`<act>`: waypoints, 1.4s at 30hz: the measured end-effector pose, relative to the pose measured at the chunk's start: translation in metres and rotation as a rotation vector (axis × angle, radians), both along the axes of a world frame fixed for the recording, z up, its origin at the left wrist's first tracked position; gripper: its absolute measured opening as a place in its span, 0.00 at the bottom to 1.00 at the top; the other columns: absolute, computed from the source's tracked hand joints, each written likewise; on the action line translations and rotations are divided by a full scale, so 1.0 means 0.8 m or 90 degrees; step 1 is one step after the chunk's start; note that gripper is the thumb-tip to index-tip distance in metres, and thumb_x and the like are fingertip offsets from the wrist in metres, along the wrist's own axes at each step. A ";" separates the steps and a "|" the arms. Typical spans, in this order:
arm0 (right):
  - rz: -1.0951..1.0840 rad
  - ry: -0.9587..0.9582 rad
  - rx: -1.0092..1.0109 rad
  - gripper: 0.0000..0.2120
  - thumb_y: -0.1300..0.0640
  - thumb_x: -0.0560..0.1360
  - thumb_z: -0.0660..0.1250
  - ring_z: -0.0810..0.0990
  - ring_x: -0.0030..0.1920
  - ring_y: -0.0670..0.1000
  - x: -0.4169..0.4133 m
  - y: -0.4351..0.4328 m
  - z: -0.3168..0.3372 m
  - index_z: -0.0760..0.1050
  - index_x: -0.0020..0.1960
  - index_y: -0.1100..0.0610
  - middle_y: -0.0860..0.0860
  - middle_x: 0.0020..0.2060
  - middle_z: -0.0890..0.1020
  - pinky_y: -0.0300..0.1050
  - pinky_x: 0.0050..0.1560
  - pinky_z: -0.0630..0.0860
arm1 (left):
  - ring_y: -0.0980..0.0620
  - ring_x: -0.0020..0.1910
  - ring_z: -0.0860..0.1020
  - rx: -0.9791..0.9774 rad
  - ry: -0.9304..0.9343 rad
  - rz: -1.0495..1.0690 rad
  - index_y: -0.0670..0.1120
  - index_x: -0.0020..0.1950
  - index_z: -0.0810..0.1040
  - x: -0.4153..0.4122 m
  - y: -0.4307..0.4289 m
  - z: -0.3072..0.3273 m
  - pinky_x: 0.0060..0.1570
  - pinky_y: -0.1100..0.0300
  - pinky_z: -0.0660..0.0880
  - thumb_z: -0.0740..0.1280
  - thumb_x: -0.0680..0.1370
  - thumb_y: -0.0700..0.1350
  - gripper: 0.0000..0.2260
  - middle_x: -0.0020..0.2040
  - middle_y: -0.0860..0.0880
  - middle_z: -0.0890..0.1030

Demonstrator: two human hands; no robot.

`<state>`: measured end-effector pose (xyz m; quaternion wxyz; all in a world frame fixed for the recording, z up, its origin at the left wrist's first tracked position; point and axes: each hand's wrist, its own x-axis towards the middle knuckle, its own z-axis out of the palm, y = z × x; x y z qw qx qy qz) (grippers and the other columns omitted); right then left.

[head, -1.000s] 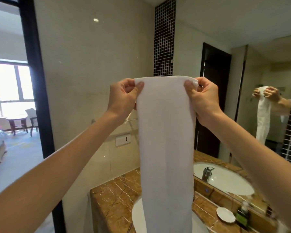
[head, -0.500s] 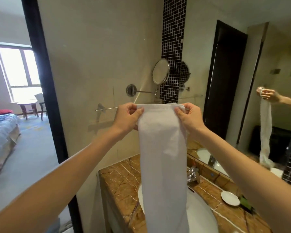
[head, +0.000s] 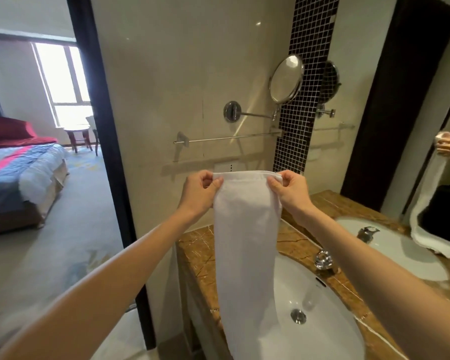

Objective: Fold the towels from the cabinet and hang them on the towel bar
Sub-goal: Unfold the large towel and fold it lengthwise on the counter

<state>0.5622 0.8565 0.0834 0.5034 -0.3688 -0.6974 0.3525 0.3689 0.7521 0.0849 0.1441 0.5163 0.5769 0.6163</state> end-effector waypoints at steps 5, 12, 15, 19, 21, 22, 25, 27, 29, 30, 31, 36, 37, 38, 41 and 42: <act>0.000 -0.033 -0.008 0.06 0.56 0.76 0.68 0.78 0.41 0.48 -0.041 0.035 -0.030 0.79 0.47 0.59 0.52 0.42 0.80 0.41 0.42 0.76 | 0.44 0.43 0.81 -0.026 0.003 0.034 0.50 0.40 0.77 -0.038 0.030 -0.030 0.42 0.47 0.80 0.67 0.77 0.45 0.06 0.40 0.46 0.81; -0.026 -0.076 -0.034 0.07 0.55 0.76 0.68 0.76 0.37 0.44 -0.102 0.113 -0.090 0.78 0.46 0.59 0.49 0.38 0.80 0.34 0.35 0.72 | 0.49 0.40 0.80 -0.094 -0.026 0.009 0.51 0.41 0.78 -0.104 0.113 -0.087 0.41 0.51 0.79 0.67 0.77 0.45 0.05 0.37 0.50 0.81; -0.040 -0.086 -0.055 0.07 0.55 0.76 0.68 0.76 0.36 0.45 -0.127 0.150 -0.118 0.78 0.45 0.59 0.50 0.37 0.80 0.36 0.35 0.72 | 0.50 0.36 0.77 -0.123 -0.023 -0.005 0.50 0.39 0.78 -0.131 0.151 -0.109 0.41 0.46 0.79 0.68 0.77 0.45 0.06 0.35 0.49 0.80; -0.055 -0.116 -0.081 0.08 0.55 0.75 0.69 0.75 0.34 0.45 -0.155 0.191 -0.149 0.78 0.44 0.61 0.50 0.35 0.79 0.33 0.31 0.71 | 0.50 0.35 0.75 -0.173 -0.043 -0.031 0.48 0.36 0.77 -0.164 0.195 -0.142 0.41 0.41 0.78 0.68 0.76 0.44 0.08 0.32 0.48 0.77; -0.059 -0.125 -0.101 0.08 0.56 0.75 0.69 0.74 0.33 0.44 -0.166 0.206 -0.166 0.78 0.44 0.62 0.49 0.34 0.79 0.29 0.28 0.70 | 0.49 0.35 0.74 -0.199 -0.053 -0.036 0.47 0.37 0.77 -0.179 0.213 -0.161 0.42 0.40 0.77 0.68 0.76 0.44 0.08 0.33 0.46 0.77; -0.063 -0.129 -0.112 0.08 0.57 0.75 0.69 0.74 0.33 0.44 -0.171 0.212 -0.174 0.78 0.44 0.62 0.49 0.34 0.78 0.28 0.28 0.70 | 0.49 0.35 0.74 -0.209 -0.054 -0.036 0.46 0.37 0.77 -0.186 0.222 -0.170 0.41 0.41 0.77 0.68 0.76 0.44 0.08 0.33 0.46 0.77; -0.066 -0.142 -0.135 0.09 0.57 0.75 0.69 0.73 0.32 0.44 -0.182 0.229 -0.192 0.78 0.44 0.64 0.50 0.33 0.78 0.29 0.27 0.68 | 0.50 0.33 0.73 -0.234 -0.056 -0.039 0.46 0.38 0.77 -0.200 0.243 -0.193 0.36 0.46 0.75 0.68 0.76 0.44 0.08 0.32 0.45 0.77; -0.061 -0.143 -0.158 0.10 0.57 0.75 0.69 0.72 0.32 0.45 -0.186 0.238 -0.203 0.78 0.43 0.65 0.51 0.33 0.77 0.30 0.27 0.67 | 0.49 0.33 0.72 -0.249 -0.069 -0.042 0.44 0.38 0.76 -0.205 0.255 -0.206 0.35 0.51 0.72 0.68 0.77 0.44 0.08 0.32 0.44 0.76; -0.062 -0.149 -0.179 0.09 0.57 0.75 0.69 0.72 0.32 0.45 -0.190 0.246 -0.213 0.78 0.44 0.64 0.51 0.33 0.77 0.31 0.27 0.68 | 0.49 0.32 0.71 -0.263 -0.072 -0.040 0.43 0.37 0.76 -0.208 0.266 -0.219 0.33 0.53 0.69 0.67 0.77 0.43 0.09 0.31 0.44 0.74; -0.062 -0.154 -0.189 0.09 0.57 0.75 0.69 0.72 0.32 0.45 -0.192 0.250 -0.219 0.78 0.44 0.63 0.50 0.33 0.77 0.31 0.28 0.69 | 0.49 0.32 0.70 -0.270 -0.074 -0.038 0.42 0.37 0.75 -0.210 0.272 -0.226 0.33 0.54 0.68 0.67 0.77 0.43 0.10 0.31 0.44 0.74; -0.062 -0.157 -0.200 0.08 0.57 0.75 0.69 0.72 0.32 0.45 -0.193 0.253 -0.226 0.78 0.43 0.63 0.50 0.33 0.77 0.31 0.28 0.69 | 0.49 0.32 0.70 -0.278 -0.078 -0.033 0.40 0.37 0.75 -0.211 0.277 -0.233 0.33 0.55 0.68 0.67 0.77 0.43 0.10 0.31 0.44 0.74; -0.045 -0.172 -0.266 0.08 0.57 0.75 0.69 0.72 0.35 0.49 -0.206 0.275 -0.266 0.76 0.42 0.62 0.53 0.35 0.77 0.41 0.34 0.68 | 0.50 0.31 0.70 -0.309 -0.093 0.004 0.37 0.37 0.75 -0.216 0.300 -0.276 0.32 0.58 0.67 0.67 0.76 0.41 0.10 0.31 0.44 0.74; -0.039 -0.173 -0.281 0.08 0.57 0.75 0.68 0.72 0.35 0.48 -0.210 0.280 -0.276 0.76 0.41 0.60 0.53 0.35 0.76 0.40 0.34 0.68 | 0.51 0.30 0.70 -0.313 -0.094 0.015 0.40 0.35 0.75 -0.216 0.303 -0.286 0.30 0.60 0.67 0.67 0.76 0.41 0.10 0.30 0.46 0.74; -0.034 -0.176 -0.292 0.08 0.56 0.75 0.68 0.71 0.34 0.48 -0.215 0.285 -0.287 0.75 0.41 0.59 0.52 0.34 0.76 0.40 0.33 0.68 | 0.52 0.30 0.71 -0.320 -0.096 0.029 0.43 0.34 0.75 -0.217 0.305 -0.296 0.29 0.63 0.67 0.67 0.76 0.41 0.11 0.30 0.47 0.75; -0.020 -0.180 -0.319 0.07 0.58 0.75 0.68 0.70 0.34 0.48 -0.228 0.300 -0.321 0.74 0.41 0.60 0.53 0.34 0.74 0.41 0.33 0.67 | 0.55 0.30 0.71 -0.340 -0.100 0.064 0.47 0.33 0.73 -0.223 0.312 -0.327 0.29 0.67 0.67 0.67 0.76 0.42 0.12 0.30 0.50 0.74; -0.013 -0.184 -0.331 0.07 0.58 0.75 0.68 0.71 0.34 0.48 -0.233 0.305 -0.333 0.74 0.41 0.59 0.53 0.33 0.74 0.41 0.32 0.67 | 0.56 0.30 0.72 -0.349 -0.102 0.068 0.47 0.34 0.74 -0.226 0.314 -0.338 0.29 0.69 0.67 0.67 0.76 0.41 0.11 0.30 0.51 0.75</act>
